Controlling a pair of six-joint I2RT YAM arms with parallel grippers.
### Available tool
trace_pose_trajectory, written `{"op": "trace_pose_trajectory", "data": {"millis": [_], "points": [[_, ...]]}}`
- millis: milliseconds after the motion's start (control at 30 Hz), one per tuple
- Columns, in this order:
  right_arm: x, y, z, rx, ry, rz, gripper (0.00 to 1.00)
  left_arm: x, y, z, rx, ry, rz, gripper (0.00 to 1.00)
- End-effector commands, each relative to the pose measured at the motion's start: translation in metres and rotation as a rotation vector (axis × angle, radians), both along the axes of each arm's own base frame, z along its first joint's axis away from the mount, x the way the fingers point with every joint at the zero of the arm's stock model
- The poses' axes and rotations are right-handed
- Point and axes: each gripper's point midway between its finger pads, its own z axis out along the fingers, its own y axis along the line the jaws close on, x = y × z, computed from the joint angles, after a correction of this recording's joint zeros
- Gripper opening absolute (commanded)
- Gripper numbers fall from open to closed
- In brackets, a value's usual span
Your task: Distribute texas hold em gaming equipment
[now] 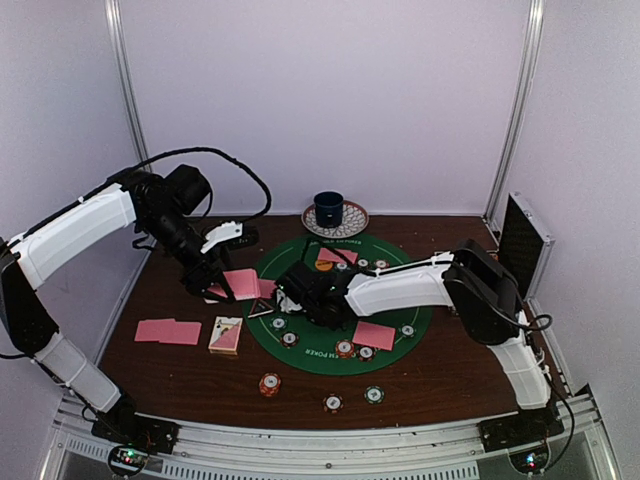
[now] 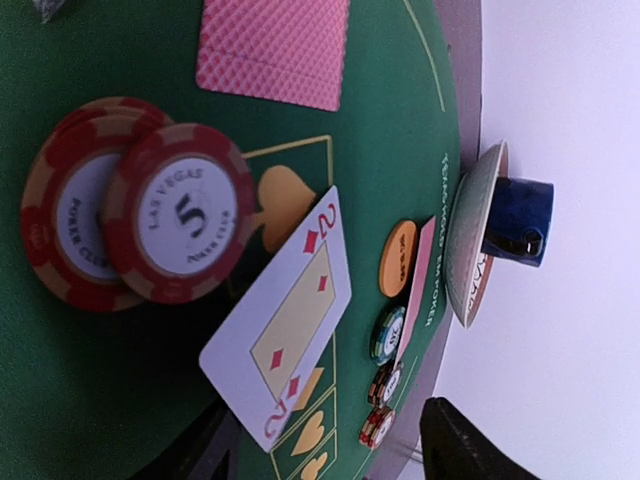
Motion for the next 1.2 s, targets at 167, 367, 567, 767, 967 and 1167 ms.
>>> {"op": "trace_pose_trajectory", "data": {"millis": [167, 367, 567, 767, 967, 1167], "points": [[0.007, -0.008, 0.105, 0.275, -0.172, -0.149, 1.00, 0.000, -0.002, 0.015, -0.045, -0.018, -0.006, 0.00], [0.009, -0.017, 0.131, 0.391, -0.208, -0.256, 0.99, 0.000, -0.002, 0.016, -0.045, -0.021, -0.007, 0.00], [0.017, -0.044, 0.180, 0.847, -0.001, -0.418, 1.00, 0.001, -0.002, 0.016, -0.042, -0.028, -0.006, 0.00], [0.002, -0.040, 0.202, 1.042, 0.304, -0.447, 0.99, 0.004, -0.002, 0.018, -0.041, -0.038, -0.007, 0.00], [-0.037, -0.017, 0.225, 1.324, 0.658, -0.444, 1.00, 0.006, -0.004, 0.018, -0.043, -0.039, -0.004, 0.00], [-0.078, 0.025, 0.219, 1.443, 1.103, -0.459, 1.00, 0.010, -0.005, 0.020, -0.047, -0.043, 0.002, 0.00]]}}
